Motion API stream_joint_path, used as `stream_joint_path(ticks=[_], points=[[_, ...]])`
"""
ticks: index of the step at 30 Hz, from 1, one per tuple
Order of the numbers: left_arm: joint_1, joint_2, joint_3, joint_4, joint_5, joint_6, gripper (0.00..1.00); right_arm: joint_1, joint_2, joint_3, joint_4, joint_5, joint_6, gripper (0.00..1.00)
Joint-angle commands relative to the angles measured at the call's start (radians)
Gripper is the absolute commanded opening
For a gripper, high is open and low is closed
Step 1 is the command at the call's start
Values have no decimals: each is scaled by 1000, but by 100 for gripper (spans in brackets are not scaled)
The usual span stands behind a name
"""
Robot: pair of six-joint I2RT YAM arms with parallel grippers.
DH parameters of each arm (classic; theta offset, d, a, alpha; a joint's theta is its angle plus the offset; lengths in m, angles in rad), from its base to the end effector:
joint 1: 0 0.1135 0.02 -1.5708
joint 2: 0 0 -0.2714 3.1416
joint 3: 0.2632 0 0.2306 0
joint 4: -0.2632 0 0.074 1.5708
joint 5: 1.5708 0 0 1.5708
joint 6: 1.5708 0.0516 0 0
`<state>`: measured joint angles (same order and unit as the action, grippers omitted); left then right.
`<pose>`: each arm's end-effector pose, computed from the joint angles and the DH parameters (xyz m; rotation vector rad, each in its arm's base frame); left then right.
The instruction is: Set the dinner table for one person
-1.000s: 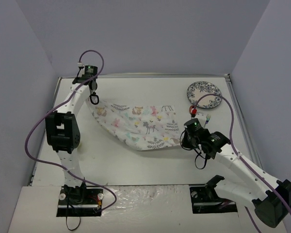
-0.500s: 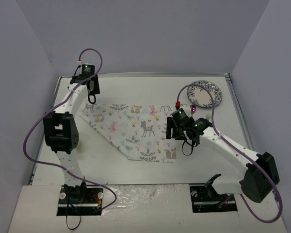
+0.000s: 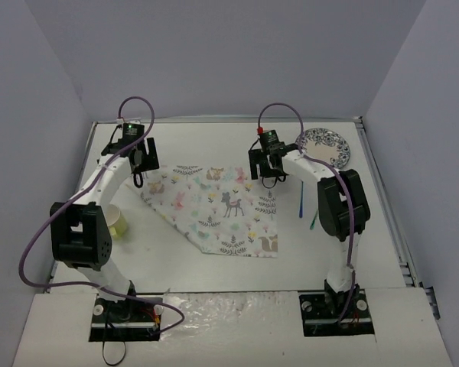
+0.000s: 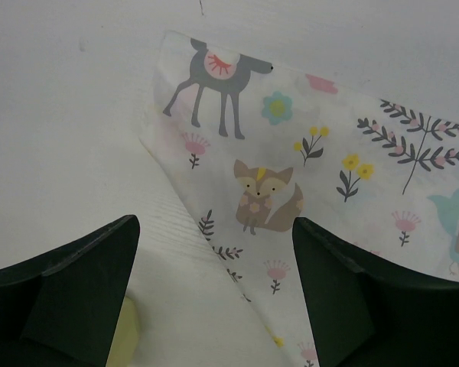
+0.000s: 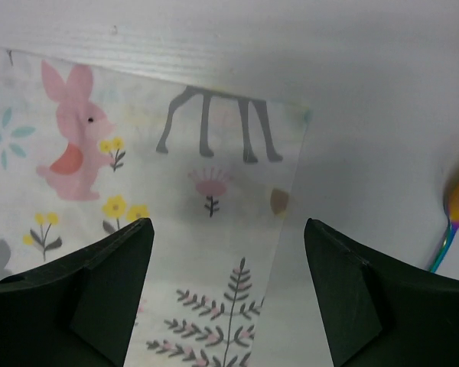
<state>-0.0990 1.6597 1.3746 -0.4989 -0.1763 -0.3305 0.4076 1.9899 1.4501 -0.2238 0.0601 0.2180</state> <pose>0.3621 -0.0269 0.2907 -0.3552 2.3123 -0.0049 0.4079 0.1727 0.2116 -0.1920 2.3374 0.2411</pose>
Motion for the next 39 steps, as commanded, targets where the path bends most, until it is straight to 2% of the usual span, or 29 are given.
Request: stream_joint_path(ticks=[1,12,17,25,33,34,36,39], points=[[-1,-45,4,42,-4,-4,78,-58,72,107,70,-77,-117,77],[0,-35,-36,71,-37,15,78,-90,191,140,126,-193,-200,77],[5,-8,-19,71,-40,9,78,-90,187,92,138,-213,-202,71],[28,71,37,65,-46,-12,78,-88,167,10,139,-175,-197,46],[51,163,101,54,-63,-24,78,-85,121,-39,139,-154,-187,8],[52,171,101,54,-63,-24,78,-85,121,-47,139,-154,-186,7],[59,198,113,57,-53,-30,78,-88,93,-63,139,-140,-185,0],[63,240,141,57,-42,-33,78,-88,69,-79,139,-132,-168,0]])
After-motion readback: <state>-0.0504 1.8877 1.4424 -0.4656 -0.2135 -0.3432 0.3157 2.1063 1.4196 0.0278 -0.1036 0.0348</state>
